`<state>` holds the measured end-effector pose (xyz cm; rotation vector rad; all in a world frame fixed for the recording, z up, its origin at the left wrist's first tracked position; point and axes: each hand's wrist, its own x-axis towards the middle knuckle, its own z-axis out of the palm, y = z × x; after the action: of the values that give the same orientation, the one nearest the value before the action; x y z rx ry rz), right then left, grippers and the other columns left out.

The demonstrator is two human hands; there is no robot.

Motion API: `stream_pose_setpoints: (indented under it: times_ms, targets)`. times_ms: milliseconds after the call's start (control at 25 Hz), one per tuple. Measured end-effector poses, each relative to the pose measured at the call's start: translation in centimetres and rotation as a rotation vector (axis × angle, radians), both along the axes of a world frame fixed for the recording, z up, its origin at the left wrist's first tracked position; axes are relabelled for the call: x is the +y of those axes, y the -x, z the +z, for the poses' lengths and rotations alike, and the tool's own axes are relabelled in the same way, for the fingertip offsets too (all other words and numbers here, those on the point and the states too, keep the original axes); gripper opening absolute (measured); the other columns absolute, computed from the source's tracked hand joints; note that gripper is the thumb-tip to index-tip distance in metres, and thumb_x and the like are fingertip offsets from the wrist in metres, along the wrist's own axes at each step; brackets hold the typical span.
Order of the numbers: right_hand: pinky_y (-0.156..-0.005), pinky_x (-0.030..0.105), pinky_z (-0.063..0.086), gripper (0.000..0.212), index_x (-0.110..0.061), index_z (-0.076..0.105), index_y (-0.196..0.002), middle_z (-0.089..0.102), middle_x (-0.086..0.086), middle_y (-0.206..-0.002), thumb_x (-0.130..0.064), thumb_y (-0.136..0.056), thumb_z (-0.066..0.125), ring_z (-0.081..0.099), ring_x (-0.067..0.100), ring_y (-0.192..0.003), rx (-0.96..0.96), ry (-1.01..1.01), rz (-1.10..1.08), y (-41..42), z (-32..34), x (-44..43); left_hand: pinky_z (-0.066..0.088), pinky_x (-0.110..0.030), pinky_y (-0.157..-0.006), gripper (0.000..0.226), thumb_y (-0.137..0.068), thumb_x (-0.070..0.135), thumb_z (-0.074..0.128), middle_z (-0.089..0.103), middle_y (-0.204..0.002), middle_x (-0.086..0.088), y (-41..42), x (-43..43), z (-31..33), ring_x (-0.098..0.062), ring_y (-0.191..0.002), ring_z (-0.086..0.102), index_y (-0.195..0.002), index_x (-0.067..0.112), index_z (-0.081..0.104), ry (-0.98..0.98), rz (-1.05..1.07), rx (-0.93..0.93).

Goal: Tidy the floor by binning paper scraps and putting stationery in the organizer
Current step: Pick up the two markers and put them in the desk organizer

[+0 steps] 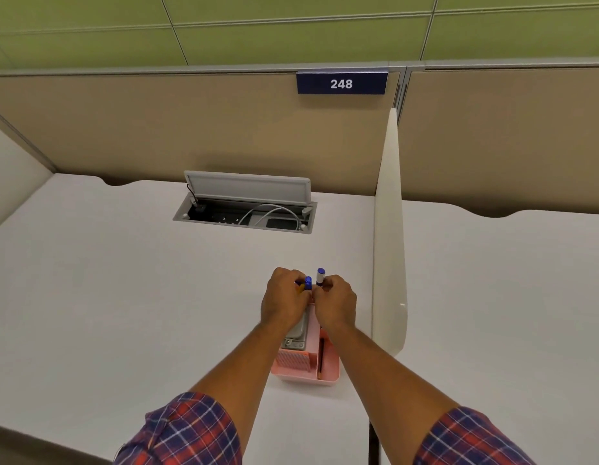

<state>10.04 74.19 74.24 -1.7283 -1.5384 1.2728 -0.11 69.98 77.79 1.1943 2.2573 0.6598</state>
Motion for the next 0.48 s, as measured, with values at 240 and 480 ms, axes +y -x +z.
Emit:
stream_pose_setpoints:
  times_ms: [240, 480]
  targets:
    - [-0.084, 0.021, 0.049, 0.029, -0.005, 0.067, -0.128, 0.074, 0.011, -0.119, -0.011, -0.1, 0.065, 0.071, 0.023, -0.103, -0.038, -0.021, -0.017, -0.6, 0.5, -0.3, 0.059, -0.037, -0.097, 0.035, -0.091, 0.016, 0.077, 0.062, -0.13, -0.007, -0.1, -0.5, 0.4, -0.022, -0.109, 0.068, -0.126, 0.016, 0.07, -0.024, 0.003, 0.008]
    - [-0.079, 0.02, 0.045, 0.022, -0.014, 0.066, -0.123, 0.07, 0.005, -0.117, -0.02, -0.102, 0.063, 0.059, 0.014, -0.096, -0.09, -0.137, 0.013, -1.9, 1.0, -3.8, 0.057, -0.038, -0.102, 0.04, -0.092, 0.028, 0.077, 0.066, -0.13, -0.004, -0.4, -3.5, 1.5, -0.024, -0.118, 0.063, -0.13, 0.02, 0.068, -0.058, -0.024, 0.097]
